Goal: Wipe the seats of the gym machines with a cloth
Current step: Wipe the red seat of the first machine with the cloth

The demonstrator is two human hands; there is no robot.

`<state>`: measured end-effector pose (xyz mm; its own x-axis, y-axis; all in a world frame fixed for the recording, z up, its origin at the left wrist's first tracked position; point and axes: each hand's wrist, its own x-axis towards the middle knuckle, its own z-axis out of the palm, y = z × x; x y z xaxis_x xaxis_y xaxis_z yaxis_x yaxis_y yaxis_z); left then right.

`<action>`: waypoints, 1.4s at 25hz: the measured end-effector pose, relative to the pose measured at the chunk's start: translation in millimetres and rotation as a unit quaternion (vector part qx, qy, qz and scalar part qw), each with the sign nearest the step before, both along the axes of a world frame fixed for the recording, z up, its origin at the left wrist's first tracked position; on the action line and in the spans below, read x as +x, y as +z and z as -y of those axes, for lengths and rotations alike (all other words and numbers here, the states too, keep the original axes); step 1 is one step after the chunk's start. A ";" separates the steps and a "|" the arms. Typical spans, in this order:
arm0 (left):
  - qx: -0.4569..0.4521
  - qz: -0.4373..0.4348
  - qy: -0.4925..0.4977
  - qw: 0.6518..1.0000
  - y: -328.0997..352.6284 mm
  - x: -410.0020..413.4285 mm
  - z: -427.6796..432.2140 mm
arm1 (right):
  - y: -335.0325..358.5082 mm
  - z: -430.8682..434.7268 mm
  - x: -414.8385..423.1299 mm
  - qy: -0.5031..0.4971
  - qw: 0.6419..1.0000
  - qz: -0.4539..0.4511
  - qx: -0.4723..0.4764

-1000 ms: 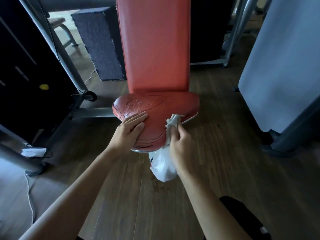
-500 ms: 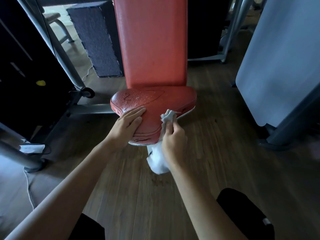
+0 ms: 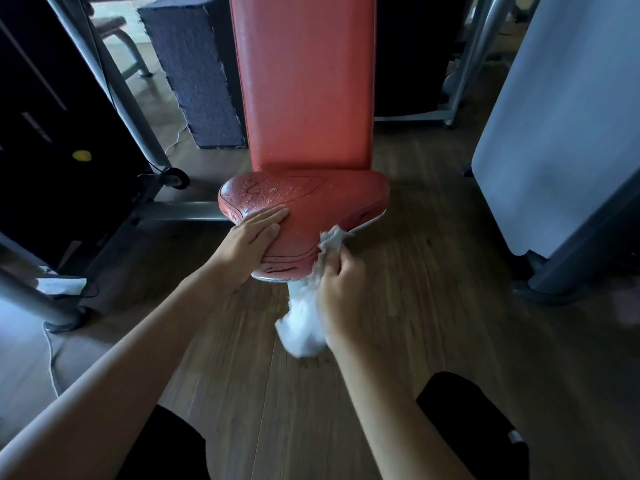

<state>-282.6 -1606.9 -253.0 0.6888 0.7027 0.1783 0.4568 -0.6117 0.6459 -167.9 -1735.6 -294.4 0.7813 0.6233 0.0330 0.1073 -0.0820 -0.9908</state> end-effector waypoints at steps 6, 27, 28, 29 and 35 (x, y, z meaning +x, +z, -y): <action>-0.002 0.008 0.002 1.000 -3.4 0.0 -1.1 | 7.8 -9.6 29.5 -0.050 0.997 0.055 0.002; 0.002 0.011 0.005 1.000 -1.0 3.9 -0.8 | 3.2 -9.8 18.2 -0.045 0.987 0.150 0.029; 0.003 0.004 -0.001 1.000 0.0 3.0 -1.6 | 3.4 -6.4 22.3 -0.033 0.988 0.150 0.014; 0.004 0.001 -0.007 1.000 1.2 2.8 -2.3 | 2.2 -2.2 26.5 -0.029 0.989 0.142 0.004; 0.015 -0.013 -0.043 0.999 5.5 7.0 -4.3 | 13.3 12.2 64.6 -0.143 0.983 0.106 -0.052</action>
<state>-275.6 -1602.7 -247.5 0.7513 0.6351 0.1795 0.4177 -0.6682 0.6157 -103.2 -1747.7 -281.1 0.9072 0.3885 0.1617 0.2682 -0.2376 -0.9336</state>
